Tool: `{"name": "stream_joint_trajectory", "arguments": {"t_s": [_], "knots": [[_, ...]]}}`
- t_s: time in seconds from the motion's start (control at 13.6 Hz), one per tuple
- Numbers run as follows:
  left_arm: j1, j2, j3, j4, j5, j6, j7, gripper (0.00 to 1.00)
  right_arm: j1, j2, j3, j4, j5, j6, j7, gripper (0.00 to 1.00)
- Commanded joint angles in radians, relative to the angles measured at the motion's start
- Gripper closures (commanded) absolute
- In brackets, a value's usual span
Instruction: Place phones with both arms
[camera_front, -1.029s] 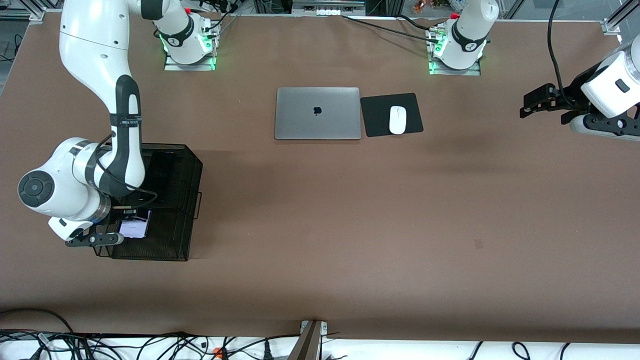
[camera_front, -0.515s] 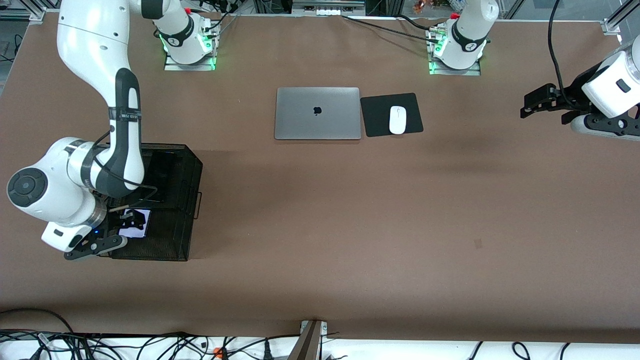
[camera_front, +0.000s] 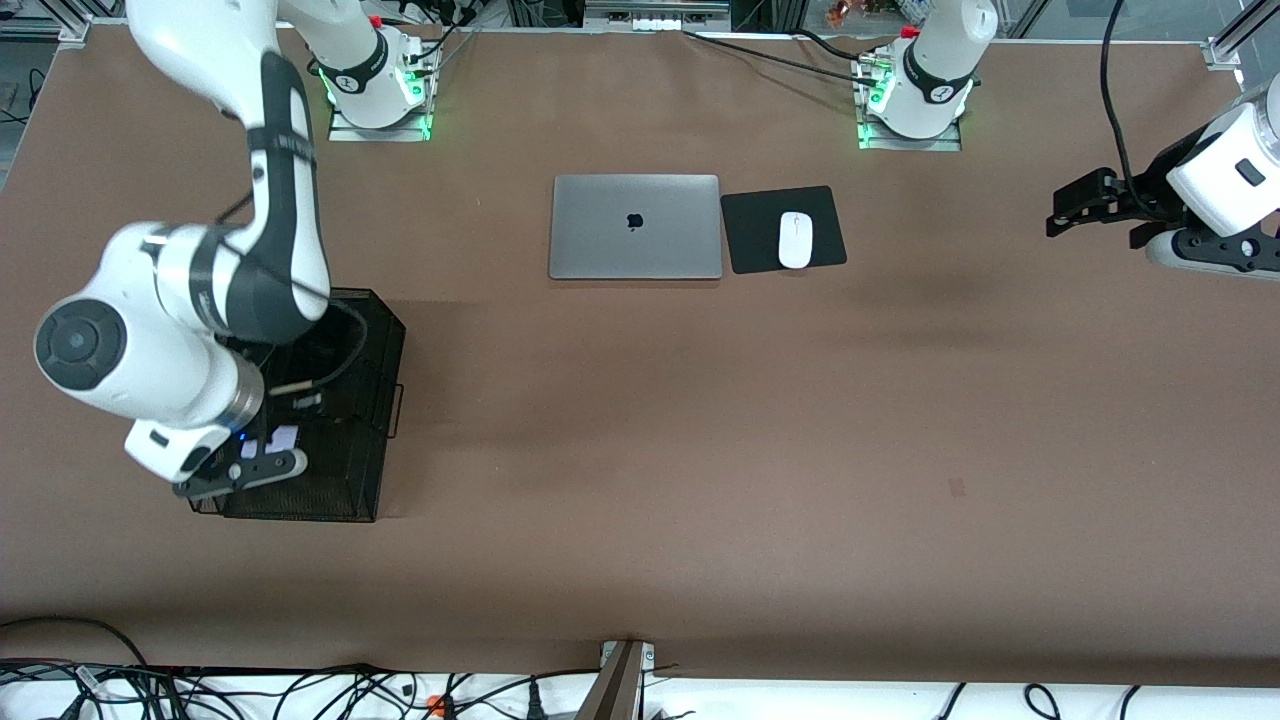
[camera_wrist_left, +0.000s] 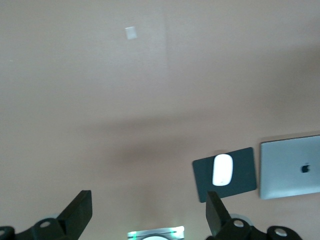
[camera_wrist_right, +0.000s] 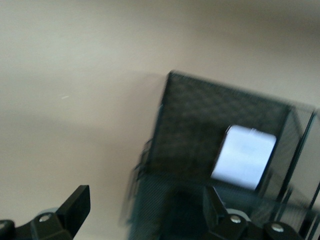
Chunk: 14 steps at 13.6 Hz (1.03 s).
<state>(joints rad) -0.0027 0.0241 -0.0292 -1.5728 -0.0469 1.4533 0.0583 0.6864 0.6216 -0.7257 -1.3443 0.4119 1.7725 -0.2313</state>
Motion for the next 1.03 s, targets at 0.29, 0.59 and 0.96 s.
{"name": "stream_joint_trajectory", "arguments": {"t_s": [0.29, 0.59, 0.96], "knots": [[-0.002, -0.006, -0.006, 0.011, 0.053, -0.022, 0.035, 0.0, 0.09, -0.315, -0.004, -0.183, -0.129, -0.125, 0.202, 0.0], [-0.002, -0.006, -0.008, 0.011, 0.052, -0.022, 0.035, 0.0, 0.122, -0.39, -0.003, -0.231, -0.225, -0.137, 0.32, 0.0], [-0.002, -0.007, -0.008, 0.011, 0.052, -0.022, 0.035, 0.0, -0.141, -0.392, 0.258, -0.182, -0.254, -0.139, 0.322, 0.0]]}}
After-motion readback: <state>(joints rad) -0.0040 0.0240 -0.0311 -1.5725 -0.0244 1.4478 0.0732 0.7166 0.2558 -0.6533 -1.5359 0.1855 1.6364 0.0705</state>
